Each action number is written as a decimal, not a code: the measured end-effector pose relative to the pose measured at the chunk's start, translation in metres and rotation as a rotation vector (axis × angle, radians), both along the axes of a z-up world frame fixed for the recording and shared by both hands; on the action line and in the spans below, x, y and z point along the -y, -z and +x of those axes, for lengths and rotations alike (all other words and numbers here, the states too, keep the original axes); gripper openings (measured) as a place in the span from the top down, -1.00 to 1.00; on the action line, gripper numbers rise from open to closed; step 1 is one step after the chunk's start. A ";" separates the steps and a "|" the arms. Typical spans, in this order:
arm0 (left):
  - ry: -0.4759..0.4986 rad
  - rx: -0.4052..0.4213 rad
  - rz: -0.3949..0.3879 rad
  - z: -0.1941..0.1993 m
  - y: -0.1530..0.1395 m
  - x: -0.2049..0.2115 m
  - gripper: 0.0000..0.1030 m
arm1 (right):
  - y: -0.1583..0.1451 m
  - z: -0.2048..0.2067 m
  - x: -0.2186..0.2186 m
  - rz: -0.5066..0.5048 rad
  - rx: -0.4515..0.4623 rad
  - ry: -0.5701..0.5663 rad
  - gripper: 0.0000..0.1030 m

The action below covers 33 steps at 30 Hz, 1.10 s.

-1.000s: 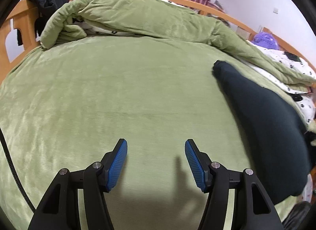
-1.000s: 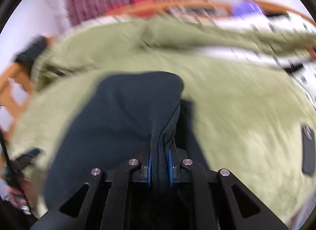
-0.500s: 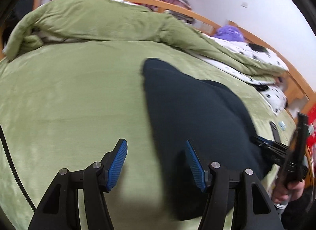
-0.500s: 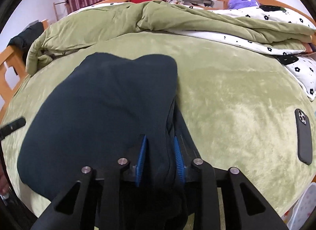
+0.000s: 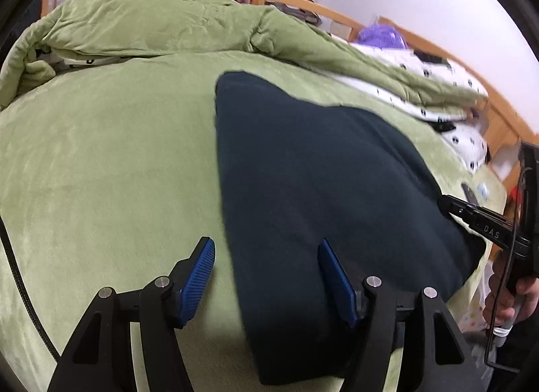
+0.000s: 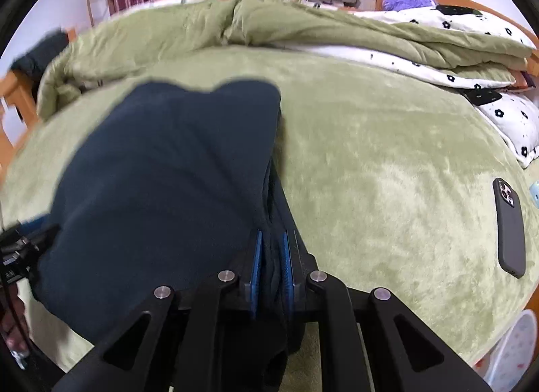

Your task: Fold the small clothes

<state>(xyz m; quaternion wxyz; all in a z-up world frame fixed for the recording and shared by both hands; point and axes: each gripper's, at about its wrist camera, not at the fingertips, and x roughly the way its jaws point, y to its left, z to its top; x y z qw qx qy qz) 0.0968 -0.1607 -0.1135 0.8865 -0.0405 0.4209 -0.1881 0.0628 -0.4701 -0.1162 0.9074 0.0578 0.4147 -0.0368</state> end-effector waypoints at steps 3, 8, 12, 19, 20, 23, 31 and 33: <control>-0.024 -0.003 -0.006 0.016 -0.003 -0.007 -0.24 | -0.018 0.017 0.000 0.021 0.051 -0.002 0.40; -0.059 0.022 -0.017 0.043 -0.007 -0.009 -0.26 | -0.032 0.066 -0.002 0.054 0.063 -0.010 0.18; -0.062 0.041 0.009 0.056 -0.004 -0.003 -0.31 | -0.020 0.104 -0.008 0.053 -0.004 -0.030 0.19; -0.052 0.045 0.007 0.062 0.001 0.002 -0.41 | 0.025 0.141 -0.012 -0.073 -0.135 -0.020 0.64; -0.055 0.045 0.009 0.062 0.002 0.002 -0.41 | 0.025 0.143 -0.010 -0.062 -0.140 -0.019 0.64; -0.064 0.039 0.005 0.061 0.002 0.000 -0.41 | 0.021 0.139 -0.009 -0.081 -0.137 -0.024 0.64; -0.035 0.002 -0.030 0.038 0.004 -0.006 -0.38 | -0.009 0.054 -0.005 -0.051 -0.024 -0.061 0.43; -0.021 0.004 -0.019 0.029 0.004 -0.004 -0.38 | 0.002 0.036 -0.006 -0.086 -0.054 -0.083 0.43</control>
